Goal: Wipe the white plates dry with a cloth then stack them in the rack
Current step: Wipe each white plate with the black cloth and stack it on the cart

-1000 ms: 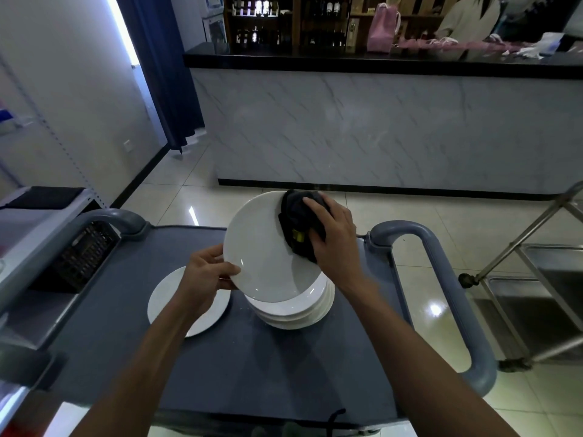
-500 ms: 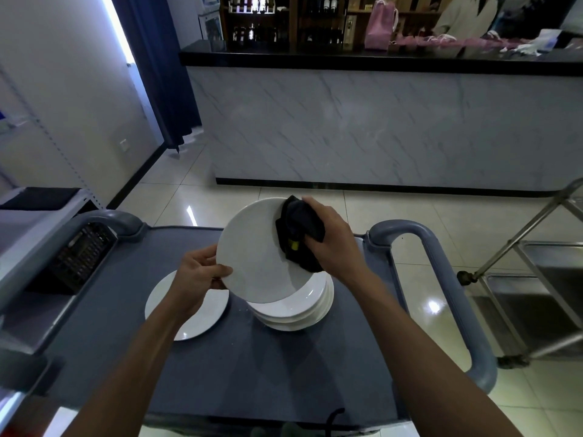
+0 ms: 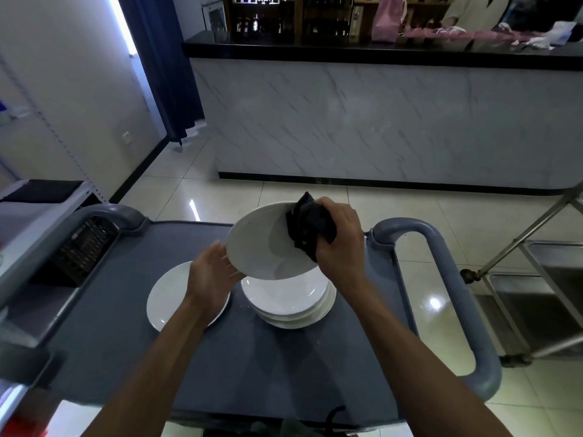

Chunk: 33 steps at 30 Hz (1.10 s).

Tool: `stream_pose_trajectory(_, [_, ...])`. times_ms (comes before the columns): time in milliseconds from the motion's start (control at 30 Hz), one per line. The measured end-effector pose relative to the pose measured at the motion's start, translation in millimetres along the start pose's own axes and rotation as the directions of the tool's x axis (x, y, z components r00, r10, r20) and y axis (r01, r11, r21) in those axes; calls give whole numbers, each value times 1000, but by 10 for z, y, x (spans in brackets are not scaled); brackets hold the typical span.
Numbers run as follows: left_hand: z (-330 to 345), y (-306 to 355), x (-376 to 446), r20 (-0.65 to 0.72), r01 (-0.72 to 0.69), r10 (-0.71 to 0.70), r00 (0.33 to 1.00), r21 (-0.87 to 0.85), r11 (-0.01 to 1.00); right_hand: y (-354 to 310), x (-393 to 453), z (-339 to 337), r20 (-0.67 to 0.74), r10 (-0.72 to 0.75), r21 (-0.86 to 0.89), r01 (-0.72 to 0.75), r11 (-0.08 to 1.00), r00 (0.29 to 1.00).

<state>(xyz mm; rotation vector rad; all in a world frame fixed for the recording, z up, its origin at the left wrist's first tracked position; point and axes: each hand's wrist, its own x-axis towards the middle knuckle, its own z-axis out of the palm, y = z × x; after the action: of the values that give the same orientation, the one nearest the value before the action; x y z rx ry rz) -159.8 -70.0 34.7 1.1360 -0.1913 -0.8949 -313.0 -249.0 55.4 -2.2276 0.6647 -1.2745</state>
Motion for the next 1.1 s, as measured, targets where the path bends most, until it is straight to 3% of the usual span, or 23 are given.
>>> stream_pose_trajectory(67, [43,3,14,24,65,-65,998,-7,998,-23,-10,-25,-21,-16,-18,16,1000,1000])
stream_pose_trajectory(167, [91,36,35,28,159,-163,986,120,980,-42,-23,-66,-63,-59,-27,57,998,996])
stream_pose_trajectory(400, [60,90,116,89,420,-442,893,187,888,12,-30,-120,-82,-169,-77,163,984,982])
stream_pose_trajectory(767, [91,65,116,26,414,-422,906,142,899,-42,-166,-146,-79,-296,-84,289,954,952])
stream_pose_trajectory(1000, [173,37,90,-101,256,-287,953,-240,936,51,-278,-59,-91,-382,-103,373,922,920])
stream_pose_trajectory(1100, [181,59,97,-145,214,-260,955,-275,937,96,-339,-28,-66,-393,-94,387,917,917])
